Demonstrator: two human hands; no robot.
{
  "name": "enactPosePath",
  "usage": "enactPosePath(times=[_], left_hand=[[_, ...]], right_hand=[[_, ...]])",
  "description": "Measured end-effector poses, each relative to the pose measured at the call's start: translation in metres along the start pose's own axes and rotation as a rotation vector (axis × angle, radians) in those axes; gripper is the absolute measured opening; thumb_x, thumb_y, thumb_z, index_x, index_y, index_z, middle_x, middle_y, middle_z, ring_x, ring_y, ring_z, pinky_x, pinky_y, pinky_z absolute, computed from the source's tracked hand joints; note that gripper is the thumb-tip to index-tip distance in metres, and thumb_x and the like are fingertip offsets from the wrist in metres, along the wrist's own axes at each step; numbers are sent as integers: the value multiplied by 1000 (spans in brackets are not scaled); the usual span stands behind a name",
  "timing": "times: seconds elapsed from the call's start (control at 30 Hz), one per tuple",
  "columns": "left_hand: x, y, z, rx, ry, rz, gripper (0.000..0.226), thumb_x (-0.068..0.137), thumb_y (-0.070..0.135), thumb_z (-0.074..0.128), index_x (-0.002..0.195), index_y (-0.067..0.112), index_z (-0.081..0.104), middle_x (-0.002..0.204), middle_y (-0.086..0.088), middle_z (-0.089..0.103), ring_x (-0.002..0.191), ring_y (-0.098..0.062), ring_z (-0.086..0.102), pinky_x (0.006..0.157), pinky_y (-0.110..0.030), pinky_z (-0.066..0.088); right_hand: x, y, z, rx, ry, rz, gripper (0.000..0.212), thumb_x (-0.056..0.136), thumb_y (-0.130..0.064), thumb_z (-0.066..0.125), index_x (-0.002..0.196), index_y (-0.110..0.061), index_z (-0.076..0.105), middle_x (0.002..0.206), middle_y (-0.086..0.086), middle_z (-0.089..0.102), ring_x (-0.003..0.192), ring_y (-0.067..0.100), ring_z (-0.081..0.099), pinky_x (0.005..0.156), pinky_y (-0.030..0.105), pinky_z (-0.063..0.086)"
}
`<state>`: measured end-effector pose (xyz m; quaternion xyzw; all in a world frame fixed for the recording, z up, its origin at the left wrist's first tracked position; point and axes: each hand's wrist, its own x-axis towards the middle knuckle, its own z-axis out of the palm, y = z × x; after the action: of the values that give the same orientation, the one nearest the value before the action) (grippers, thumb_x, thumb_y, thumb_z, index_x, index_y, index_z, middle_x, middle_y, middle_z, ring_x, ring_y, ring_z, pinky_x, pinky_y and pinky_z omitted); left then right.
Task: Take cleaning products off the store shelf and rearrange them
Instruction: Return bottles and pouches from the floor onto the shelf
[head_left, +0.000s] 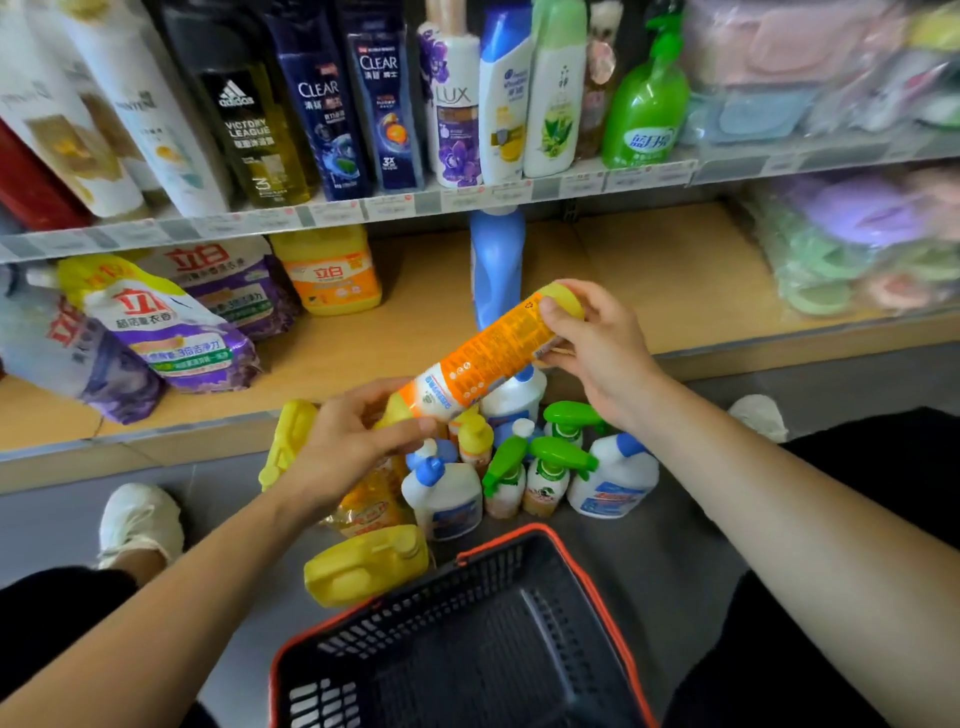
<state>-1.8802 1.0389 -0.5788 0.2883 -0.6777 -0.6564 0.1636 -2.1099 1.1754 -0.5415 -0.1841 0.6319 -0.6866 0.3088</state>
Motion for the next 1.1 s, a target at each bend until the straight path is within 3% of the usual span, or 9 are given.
enactPosePath(times=[0.07, 0.13, 0.2, 0.3, 0.4, 0.5, 0.57, 0.83, 1.1], left_hand=[[1, 10, -3, -74, 98, 7, 58, 63, 31, 83, 119, 20, 70, 108, -1, 74, 93, -18, 73, 74, -28, 61], [0, 19, -6, -96, 155, 36, 53, 62, 31, 84, 113, 22, 72, 109, 1, 73, 98, -19, 73, 76, -31, 62], [-1, 27, -8, -55, 179, 71, 53, 61, 32, 85, 111, 22, 72, 106, 4, 74, 96, -18, 74, 75, -31, 63], [-5, 36, -3, 49, 166, 148, 52, 61, 32, 86, 110, 22, 72, 104, 10, 76, 95, -14, 74, 76, -31, 62], [-10, 37, 7, 115, 93, 191, 53, 62, 29, 87, 111, 16, 73, 101, 3, 78, 94, -15, 75, 77, -27, 61], [-15, 35, 16, 97, 61, 195, 49, 67, 25, 85, 113, 12, 72, 100, -3, 78, 95, -19, 75, 78, -28, 60], [-16, 35, 17, 34, 43, 165, 40, 76, 28, 78, 113, 13, 72, 101, -3, 78, 95, -20, 75, 74, -28, 60], [-23, 42, 13, 206, 139, 329, 41, 83, 28, 73, 121, 13, 67, 103, -3, 73, 95, -16, 72, 78, -29, 60], [-23, 53, 8, -16, 22, 329, 40, 98, 24, 49, 138, 21, 56, 123, -5, 73, 121, -20, 66, 96, -34, 56]], right_hand=[[4, 3, -5, -28, 6, 101, 18, 94, -15, 69, 109, -24, 64, 105, 3, 67, 101, 28, 69, 87, 45, 60], [4, 7, -7, -174, -7, 132, 27, 91, -13, 71, 116, -22, 66, 110, -1, 67, 111, 27, 65, 90, 37, 57], [-1, 8, -6, -485, -48, -9, 47, 87, -13, 75, 132, -21, 61, 125, -6, 61, 119, 13, 56, 85, 14, 45], [-15, 10, 4, -770, -368, -273, 69, 80, -26, 83, 142, -28, 51, 145, -10, 50, 133, 3, 44, 102, 14, 36], [-36, 22, 22, -717, -654, -232, 75, 77, -31, 86, 142, -30, 49, 142, -11, 55, 127, -1, 51, 101, 10, 42], [-44, 30, 31, -653, -656, -211, 55, 77, -22, 86, 126, -24, 60, 115, -5, 69, 106, 11, 66, 93, 40, 54], [-42, 28, 29, -631, -646, -195, 56, 76, -20, 88, 126, -18, 61, 112, -2, 70, 105, 14, 67, 92, 46, 54], [-43, 29, 29, -596, -648, -130, 56, 76, -20, 88, 125, -19, 62, 112, -1, 72, 105, 14, 69, 93, 45, 56], [-45, 23, 28, -317, -789, 109, 43, 90, -5, 71, 130, -9, 58, 124, 11, 70, 117, 25, 66, 101, 40, 54]])
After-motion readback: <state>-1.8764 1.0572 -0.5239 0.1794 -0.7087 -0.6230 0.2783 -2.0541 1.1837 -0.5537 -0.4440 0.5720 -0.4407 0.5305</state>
